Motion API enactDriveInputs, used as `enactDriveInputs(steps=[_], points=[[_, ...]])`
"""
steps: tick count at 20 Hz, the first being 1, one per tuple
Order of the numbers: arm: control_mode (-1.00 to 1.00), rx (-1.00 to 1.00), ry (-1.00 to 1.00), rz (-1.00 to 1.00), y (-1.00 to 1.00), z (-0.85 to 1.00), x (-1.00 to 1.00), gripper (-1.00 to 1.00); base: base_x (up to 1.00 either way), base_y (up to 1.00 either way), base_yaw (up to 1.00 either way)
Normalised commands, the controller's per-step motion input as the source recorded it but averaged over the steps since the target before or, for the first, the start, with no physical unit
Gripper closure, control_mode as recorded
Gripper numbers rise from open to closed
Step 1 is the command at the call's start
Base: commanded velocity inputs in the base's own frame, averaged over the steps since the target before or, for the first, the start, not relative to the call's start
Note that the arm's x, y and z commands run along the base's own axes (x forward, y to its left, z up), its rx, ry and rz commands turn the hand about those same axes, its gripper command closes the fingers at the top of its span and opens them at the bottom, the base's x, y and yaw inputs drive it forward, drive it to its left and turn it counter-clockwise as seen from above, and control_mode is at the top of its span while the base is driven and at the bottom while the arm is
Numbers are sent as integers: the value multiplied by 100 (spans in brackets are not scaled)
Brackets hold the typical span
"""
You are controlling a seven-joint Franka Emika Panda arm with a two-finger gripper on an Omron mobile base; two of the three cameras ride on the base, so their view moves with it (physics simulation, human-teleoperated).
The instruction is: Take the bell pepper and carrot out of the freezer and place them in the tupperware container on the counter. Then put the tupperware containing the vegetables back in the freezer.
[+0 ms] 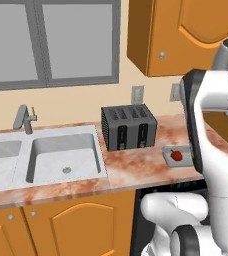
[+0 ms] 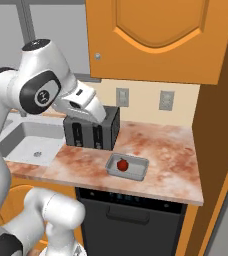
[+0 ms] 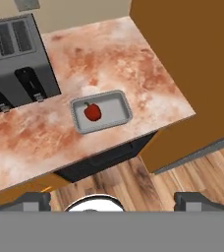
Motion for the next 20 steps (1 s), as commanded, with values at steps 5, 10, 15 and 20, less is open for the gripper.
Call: enactDriveInputs(steps=[5, 10, 15, 20], points=[[-100, 0, 13, 4, 25, -83, -64, -100, 0, 0, 0], [-100, 2, 0, 15, 32, -72, -50, -100, 0, 0, 0], [-100, 5, -18, 23, 11, -45, -30, -100, 0, 0, 0], [-100, 0, -22, 8, 0, -12, -24, -100, 0, 0, 0]])
